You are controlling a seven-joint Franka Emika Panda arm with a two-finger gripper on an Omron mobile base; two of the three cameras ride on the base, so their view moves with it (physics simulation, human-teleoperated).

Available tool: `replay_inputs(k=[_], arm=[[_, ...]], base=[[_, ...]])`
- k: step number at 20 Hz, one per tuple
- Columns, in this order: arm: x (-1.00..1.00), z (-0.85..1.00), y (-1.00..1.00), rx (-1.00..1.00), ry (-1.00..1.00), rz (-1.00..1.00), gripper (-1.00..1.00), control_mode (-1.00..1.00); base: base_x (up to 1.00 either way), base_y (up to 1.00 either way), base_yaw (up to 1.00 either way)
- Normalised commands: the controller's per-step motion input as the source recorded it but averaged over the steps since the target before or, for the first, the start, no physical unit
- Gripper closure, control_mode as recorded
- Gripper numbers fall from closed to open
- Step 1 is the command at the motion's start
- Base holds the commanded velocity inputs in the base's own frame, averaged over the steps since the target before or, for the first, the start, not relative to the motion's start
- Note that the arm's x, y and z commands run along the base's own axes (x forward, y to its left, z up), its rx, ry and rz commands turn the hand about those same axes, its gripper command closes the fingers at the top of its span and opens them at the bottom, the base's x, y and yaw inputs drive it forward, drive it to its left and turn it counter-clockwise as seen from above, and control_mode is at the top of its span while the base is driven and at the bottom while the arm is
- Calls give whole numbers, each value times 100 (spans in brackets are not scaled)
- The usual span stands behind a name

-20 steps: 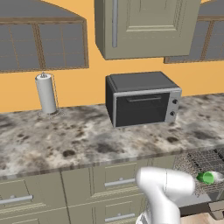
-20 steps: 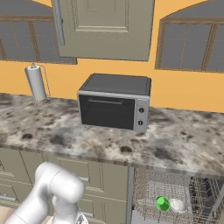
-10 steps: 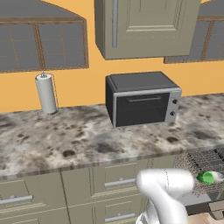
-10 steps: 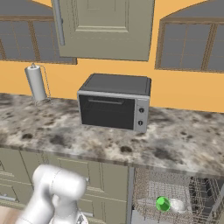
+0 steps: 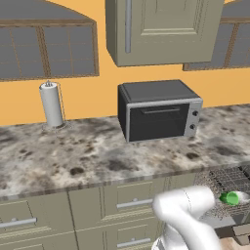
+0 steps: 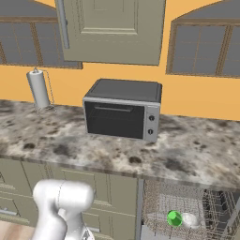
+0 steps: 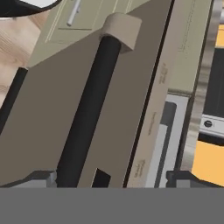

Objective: Pick up the cup and bowl from the counter, place them in the dishwasher, and close the dishwasher door.

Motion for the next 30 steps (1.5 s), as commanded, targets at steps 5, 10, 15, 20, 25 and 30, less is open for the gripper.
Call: replay_inputs(k=[5,10,15,20,25,30], arm=[[40,-9,-24,3,-2,0,-100,-100],[7,-73,-18,0,-2,0,-100,-100],[4,-54,-26,0,-7,0,-100,-100],[17,-22,-26,2,-8,0,-100,-100],[26,-23,-17,1,-7,0,-100,-100],[19,-35,-11,0,-9,0,-100,-100]], base=[[0,0,0],[0,0,0],[0,0,0],[0,0,0],[0,0,0],[0,0,0]])
